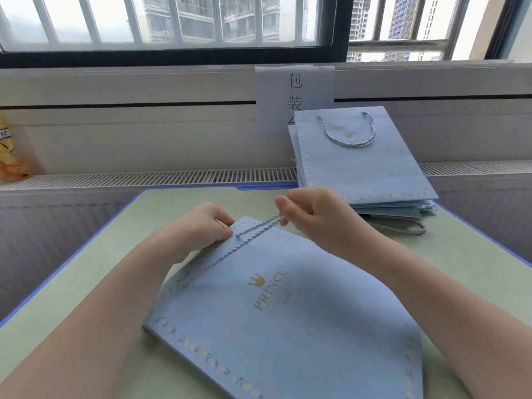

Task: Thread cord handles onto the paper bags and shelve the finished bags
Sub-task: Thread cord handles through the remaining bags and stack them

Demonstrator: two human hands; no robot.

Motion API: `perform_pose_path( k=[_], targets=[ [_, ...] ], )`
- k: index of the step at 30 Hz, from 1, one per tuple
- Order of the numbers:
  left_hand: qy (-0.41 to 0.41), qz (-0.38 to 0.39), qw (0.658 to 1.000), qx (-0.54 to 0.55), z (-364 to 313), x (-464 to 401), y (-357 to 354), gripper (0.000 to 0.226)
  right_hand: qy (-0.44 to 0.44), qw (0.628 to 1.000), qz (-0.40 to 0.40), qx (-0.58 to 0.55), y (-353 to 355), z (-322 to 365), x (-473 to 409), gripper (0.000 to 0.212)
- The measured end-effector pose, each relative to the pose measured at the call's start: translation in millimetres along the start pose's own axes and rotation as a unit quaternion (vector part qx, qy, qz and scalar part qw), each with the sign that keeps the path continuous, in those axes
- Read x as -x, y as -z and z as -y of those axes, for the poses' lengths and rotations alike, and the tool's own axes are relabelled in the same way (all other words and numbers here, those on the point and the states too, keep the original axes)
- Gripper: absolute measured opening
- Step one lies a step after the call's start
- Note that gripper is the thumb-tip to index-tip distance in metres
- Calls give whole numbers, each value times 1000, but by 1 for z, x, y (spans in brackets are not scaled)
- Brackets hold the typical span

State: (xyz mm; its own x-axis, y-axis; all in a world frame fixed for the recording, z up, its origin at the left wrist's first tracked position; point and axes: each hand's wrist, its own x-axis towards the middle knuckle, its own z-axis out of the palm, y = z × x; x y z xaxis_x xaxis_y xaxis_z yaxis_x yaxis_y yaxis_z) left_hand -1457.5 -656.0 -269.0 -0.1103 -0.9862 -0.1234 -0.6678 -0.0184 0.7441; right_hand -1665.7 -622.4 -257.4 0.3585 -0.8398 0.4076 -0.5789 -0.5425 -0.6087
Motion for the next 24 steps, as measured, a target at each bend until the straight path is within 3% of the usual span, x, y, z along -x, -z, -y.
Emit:
perform_pose_path(
  k=[3,6,11,14,18,20,24],
  targets=[
    [10,-63,997,-35,6,-5,5,25,-91,991,-22,91,10,-23,-9,24],
    [23,-106,989,-103,7,-6,6,19,-193,944,-30,266,18,-43,-10,26],
    [23,-127,979,-157,3,-3,4,37,-292,883,58,362,27,-42,-6,33],
    [9,-151,981,-125,2,-5,3,21,-332,854,108,387,27,-45,-4,29],
    [-5,-154,984,-89,1,-5,0,18,-351,847,125,378,25,-48,-3,27],
    [-15,-138,988,-70,0,-4,-1,17,-357,839,134,388,24,-47,-4,17],
    [-32,-119,990,-62,-2,-2,-6,19,-383,811,164,410,25,-49,-5,28]
  ],
)
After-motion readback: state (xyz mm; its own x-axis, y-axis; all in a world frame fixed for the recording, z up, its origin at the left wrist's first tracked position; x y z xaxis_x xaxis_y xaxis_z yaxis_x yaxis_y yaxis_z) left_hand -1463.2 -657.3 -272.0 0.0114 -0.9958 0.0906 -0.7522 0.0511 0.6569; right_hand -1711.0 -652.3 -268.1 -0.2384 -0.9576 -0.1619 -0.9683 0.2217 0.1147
